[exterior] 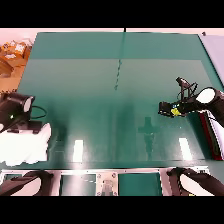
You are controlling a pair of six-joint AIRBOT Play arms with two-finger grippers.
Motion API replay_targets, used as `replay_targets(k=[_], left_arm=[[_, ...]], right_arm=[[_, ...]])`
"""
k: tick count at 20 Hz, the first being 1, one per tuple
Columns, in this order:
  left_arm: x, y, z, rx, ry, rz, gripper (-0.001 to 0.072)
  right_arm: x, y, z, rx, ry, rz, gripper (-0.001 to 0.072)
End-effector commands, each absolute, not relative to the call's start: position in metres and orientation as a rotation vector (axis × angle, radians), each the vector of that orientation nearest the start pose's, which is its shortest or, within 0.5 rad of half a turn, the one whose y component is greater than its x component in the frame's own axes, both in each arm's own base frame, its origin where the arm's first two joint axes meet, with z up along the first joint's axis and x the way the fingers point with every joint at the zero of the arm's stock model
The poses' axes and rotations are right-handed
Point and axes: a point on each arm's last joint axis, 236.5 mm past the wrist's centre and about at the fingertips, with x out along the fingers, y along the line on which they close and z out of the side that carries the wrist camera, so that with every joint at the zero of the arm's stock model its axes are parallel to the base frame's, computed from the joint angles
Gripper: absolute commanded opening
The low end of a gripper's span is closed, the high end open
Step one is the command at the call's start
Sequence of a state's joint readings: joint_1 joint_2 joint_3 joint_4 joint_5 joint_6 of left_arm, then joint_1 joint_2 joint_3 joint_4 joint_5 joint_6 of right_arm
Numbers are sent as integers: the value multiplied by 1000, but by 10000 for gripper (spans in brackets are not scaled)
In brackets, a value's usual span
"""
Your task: Fold the shirts.
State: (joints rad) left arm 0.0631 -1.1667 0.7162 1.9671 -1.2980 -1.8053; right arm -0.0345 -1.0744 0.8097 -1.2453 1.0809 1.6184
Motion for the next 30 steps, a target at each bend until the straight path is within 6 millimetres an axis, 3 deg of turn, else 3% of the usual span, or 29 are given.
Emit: replay_targets(k=[1,2,3,4,7,10,12,14,16,18,21,22,23,24,25,27,28,30], left_arm=[[196,119,-104,36,1679,475,703],[197,115,-108,14,1676,448,488],[199,111,-109,8,1677,410,99],[202,106,-108,3,1680,377,24],[229,93,-84,-49,1641,315,23],[290,60,-18,0,1509,193,21],[336,9,43,83,1353,63,22],[371,-60,106,144,1145,-94,21],[386,-135,153,154,954,-257,21],[384,-203,177,142,824,-410,20],[369,-281,178,130,753,-579,22],[363,-305,170,114,761,-629,24],[357,-324,157,90,792,-672,80],[351,-338,144,74,832,-708,385],[349,-347,128,55,882,-720,565],[349,-344,107,95,934,-713,566],[354,-333,106,123,941,-699,566],[372,-288,107,151,997,-607,566]], right_arm=[[308,56,-27,385,1331,80,18],[308,56,-27,385,1331,79,18],[308,56,-27,385,1331,80,19],[308,56,-27,385,1331,80,18],[308,56,-27,385,1331,80,19],[308,56,-27,385,1331,80,18],[308,56,-27,386,1331,80,18],[308,57,-27,387,1331,80,19],[309,65,-24,427,1329,98,19],[308,79,-19,500,1332,132,19],[311,95,-11,582,1321,169,19],[312,95,-11,585,1320,171,19],[312,95,-11,584,1320,170,19],[312,95,-11,584,1319,170,19],[312,94,-11,579,1320,168,19],[312,93,-11,569,1318,171,19],[314,90,-10,564,1311,165,19],[324,79,-1,580,1276,144,20]])
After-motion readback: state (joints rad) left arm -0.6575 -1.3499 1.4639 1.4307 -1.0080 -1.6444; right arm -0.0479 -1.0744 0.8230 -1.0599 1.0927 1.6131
